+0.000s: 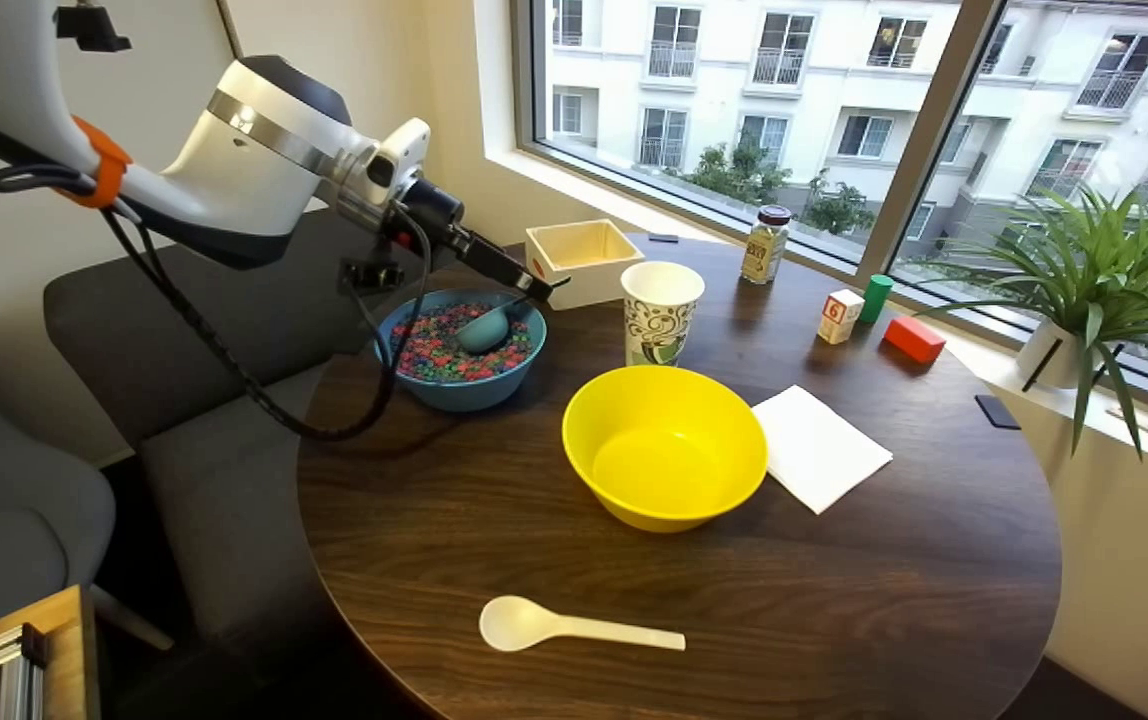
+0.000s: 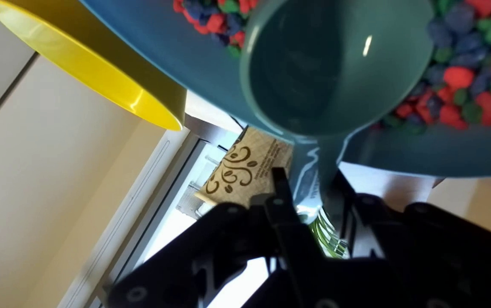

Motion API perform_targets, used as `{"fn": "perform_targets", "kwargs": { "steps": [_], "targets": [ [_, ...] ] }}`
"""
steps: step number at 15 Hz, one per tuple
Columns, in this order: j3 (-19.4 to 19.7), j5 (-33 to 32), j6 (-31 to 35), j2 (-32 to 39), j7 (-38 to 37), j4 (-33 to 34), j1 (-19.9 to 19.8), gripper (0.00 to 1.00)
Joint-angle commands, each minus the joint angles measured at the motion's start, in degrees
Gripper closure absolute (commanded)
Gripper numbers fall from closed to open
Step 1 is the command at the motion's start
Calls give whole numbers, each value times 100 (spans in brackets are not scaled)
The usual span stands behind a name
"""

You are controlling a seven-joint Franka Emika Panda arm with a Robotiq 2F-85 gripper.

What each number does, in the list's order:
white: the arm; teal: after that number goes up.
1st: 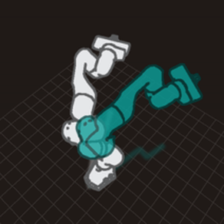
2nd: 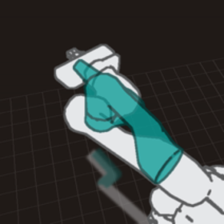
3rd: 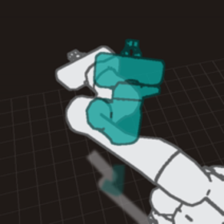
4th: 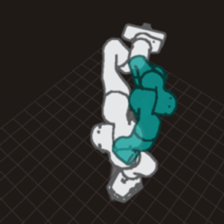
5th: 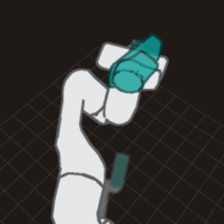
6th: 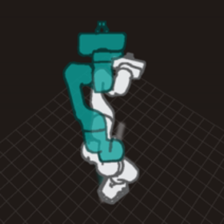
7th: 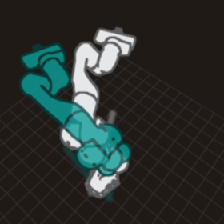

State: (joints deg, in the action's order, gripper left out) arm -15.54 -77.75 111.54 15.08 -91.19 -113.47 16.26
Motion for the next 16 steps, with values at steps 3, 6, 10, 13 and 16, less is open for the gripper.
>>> {"fn": "perform_targets", "kwargs": {
  "steps": [3,6,10,13,16],
  "targets": [
    [29,313,227,267,-520,212,31,94],
    [53,125,189,160,-459,158,49,94],
    [53,-79,-5,24,-181,80,109,94],
    [57,-483,-121,-15,-56,46,179,94],
    [27,-846,-213,-38,41,-5,215,94]
  ]
}}
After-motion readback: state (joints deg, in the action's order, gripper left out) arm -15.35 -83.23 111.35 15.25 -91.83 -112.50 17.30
